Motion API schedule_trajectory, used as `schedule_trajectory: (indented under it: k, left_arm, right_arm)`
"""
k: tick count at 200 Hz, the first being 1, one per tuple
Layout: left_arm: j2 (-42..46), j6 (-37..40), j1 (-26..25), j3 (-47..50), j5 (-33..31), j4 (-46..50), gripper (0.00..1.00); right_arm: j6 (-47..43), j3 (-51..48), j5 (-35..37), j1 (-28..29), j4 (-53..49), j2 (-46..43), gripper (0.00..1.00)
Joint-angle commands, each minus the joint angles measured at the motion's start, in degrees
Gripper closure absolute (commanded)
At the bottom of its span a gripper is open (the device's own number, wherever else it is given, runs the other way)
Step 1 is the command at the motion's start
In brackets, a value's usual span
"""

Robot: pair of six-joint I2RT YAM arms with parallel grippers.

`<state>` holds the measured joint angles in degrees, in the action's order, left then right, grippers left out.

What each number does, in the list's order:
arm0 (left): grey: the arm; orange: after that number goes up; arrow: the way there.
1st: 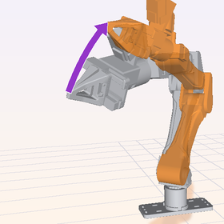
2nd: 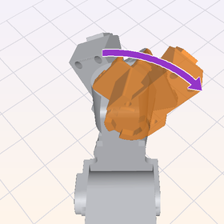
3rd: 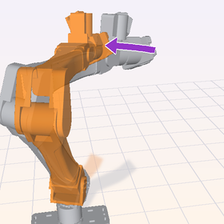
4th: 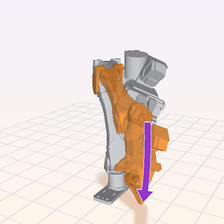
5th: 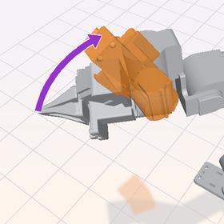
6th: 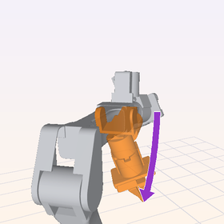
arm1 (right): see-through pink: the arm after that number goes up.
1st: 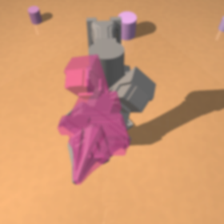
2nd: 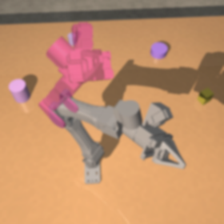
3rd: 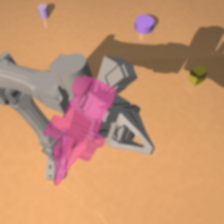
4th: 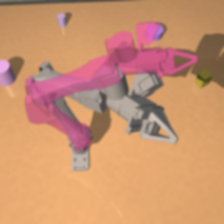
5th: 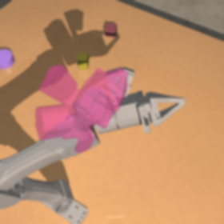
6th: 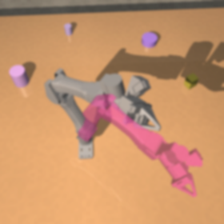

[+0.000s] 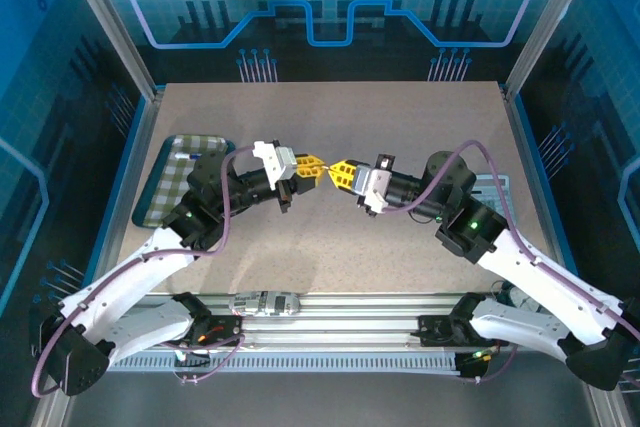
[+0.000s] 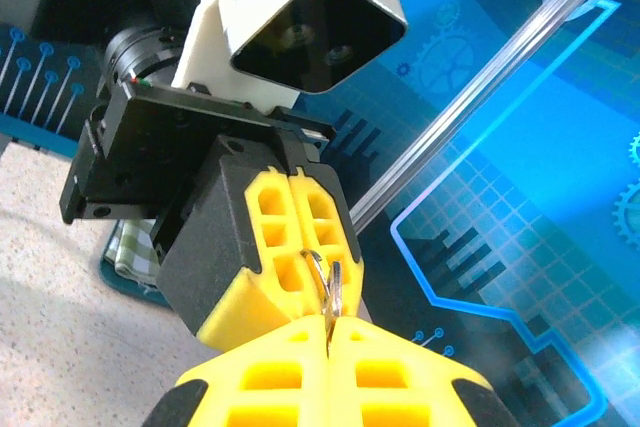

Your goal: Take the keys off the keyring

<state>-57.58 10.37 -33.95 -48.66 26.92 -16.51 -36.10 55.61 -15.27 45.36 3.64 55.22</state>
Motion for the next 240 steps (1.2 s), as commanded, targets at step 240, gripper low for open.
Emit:
schedule_trajectory:
  k: [240]
  left_arm:
    - [-1.2, -5.2, 6.0, -8.7, -2.7, 8.3, 1.0]
  right_arm:
    - [-20.7, 11.6, -2.5, 11.7, -30.6, 4.0, 1.0]
